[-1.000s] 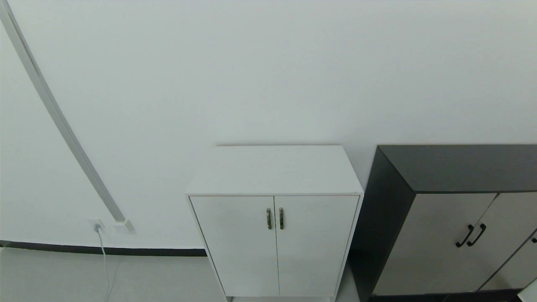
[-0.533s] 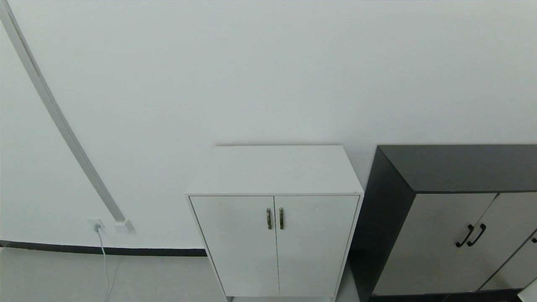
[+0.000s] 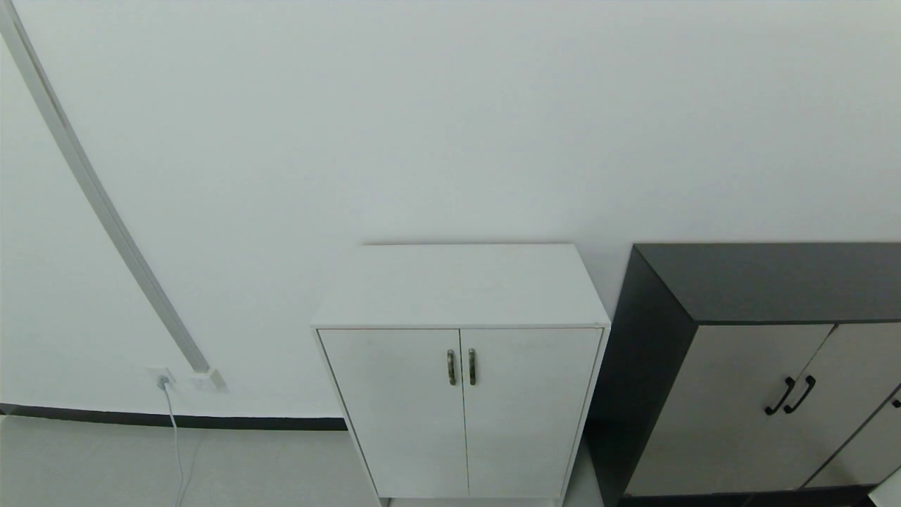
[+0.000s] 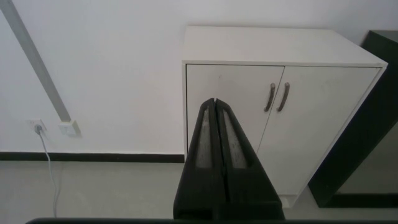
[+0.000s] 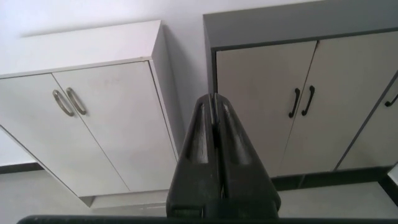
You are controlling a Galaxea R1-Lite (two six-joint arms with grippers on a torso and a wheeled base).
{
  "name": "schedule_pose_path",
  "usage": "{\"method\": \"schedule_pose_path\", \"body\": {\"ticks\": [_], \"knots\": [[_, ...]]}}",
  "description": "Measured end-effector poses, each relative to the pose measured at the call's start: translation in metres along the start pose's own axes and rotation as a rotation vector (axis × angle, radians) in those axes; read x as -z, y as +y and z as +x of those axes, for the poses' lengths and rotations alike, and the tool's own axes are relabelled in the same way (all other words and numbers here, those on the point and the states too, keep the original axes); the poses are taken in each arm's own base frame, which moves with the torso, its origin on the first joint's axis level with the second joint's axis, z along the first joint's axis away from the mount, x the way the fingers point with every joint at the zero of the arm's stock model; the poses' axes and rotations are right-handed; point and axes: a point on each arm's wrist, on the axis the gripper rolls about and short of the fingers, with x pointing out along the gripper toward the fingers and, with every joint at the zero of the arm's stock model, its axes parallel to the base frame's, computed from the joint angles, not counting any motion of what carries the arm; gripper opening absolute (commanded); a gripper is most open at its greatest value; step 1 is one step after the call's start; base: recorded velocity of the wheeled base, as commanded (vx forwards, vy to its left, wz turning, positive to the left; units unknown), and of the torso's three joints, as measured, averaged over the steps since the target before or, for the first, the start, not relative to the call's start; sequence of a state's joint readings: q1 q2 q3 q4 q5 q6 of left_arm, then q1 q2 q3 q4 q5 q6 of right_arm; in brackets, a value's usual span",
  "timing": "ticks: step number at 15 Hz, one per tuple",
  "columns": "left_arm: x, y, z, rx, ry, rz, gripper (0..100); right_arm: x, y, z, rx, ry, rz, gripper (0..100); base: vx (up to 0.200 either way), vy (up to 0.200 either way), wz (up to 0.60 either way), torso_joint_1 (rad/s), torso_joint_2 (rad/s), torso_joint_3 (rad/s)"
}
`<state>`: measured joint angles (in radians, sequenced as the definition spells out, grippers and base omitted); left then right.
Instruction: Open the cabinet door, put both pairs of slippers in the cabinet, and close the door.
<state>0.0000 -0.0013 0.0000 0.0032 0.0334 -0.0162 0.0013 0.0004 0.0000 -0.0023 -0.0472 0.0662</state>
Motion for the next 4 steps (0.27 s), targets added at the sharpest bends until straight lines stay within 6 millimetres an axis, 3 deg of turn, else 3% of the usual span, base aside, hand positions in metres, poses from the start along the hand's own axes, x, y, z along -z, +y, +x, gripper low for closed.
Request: {"method": "schedule_pose_path", "body": {"ticks": [4], "knots": [[0.0000, 0.0000, 0.0000, 0.000, 0.000, 0.000, 0, 0.0001, 0.0000, 0.0000, 0.000, 0.000, 0.000, 0, 0.000, 0.000, 0.00, 0.000, 0.00, 0.000]]}}
